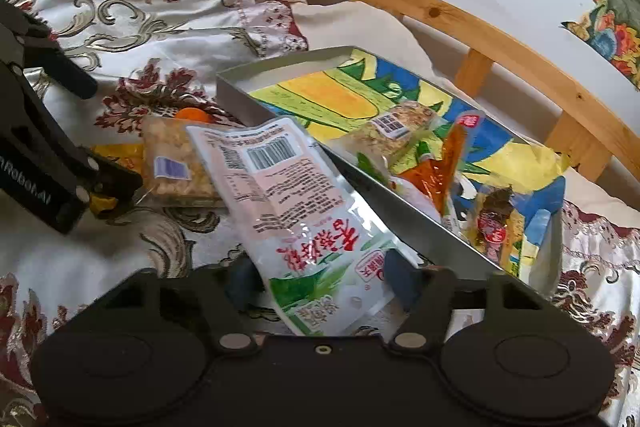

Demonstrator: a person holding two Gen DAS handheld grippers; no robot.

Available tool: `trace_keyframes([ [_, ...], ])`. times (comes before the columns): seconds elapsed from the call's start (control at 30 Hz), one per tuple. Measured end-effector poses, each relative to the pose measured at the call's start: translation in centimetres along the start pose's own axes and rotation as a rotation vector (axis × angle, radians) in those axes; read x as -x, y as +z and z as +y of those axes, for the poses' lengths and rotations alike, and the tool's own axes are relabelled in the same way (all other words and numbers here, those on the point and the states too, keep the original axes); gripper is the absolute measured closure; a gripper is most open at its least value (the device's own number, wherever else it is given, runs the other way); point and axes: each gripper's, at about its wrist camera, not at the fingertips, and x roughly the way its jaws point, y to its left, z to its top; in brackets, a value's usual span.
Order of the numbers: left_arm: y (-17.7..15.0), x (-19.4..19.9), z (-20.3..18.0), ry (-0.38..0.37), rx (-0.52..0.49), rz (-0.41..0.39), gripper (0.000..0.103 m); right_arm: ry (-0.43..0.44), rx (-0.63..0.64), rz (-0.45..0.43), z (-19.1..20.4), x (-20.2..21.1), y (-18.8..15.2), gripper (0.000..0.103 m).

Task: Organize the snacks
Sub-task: 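Lower right tool onto white milk packet while left tool approaches gold bag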

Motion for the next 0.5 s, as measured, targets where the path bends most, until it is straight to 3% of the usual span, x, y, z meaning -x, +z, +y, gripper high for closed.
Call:
trace_keyframes([
  [0.07,-0.2,0.1,-0.5,-0.013,-0.039,-0.006,0.001,0.004,0.014,0.001,0.2,0.1,0.0,0.061],
  [0.17,-0.2,-0.1,-1.0,-0.025,-0.096,-0.011,0.001,0.005,0.025,0.008,0.4,0.1,0.1,0.076],
  [0.37,0.4,-1.2,-0.5,-0.067,-0.114,0.029,0.002,0.012,-0.003,0.011,0.1,0.1,0.2,0.079],
  [0.5,0.4,-1.6,0.6,-0.136,-0.037,0.071,0.016,0.011,-0.005,0.013,0.1,0.0,0.2,0.079],
])
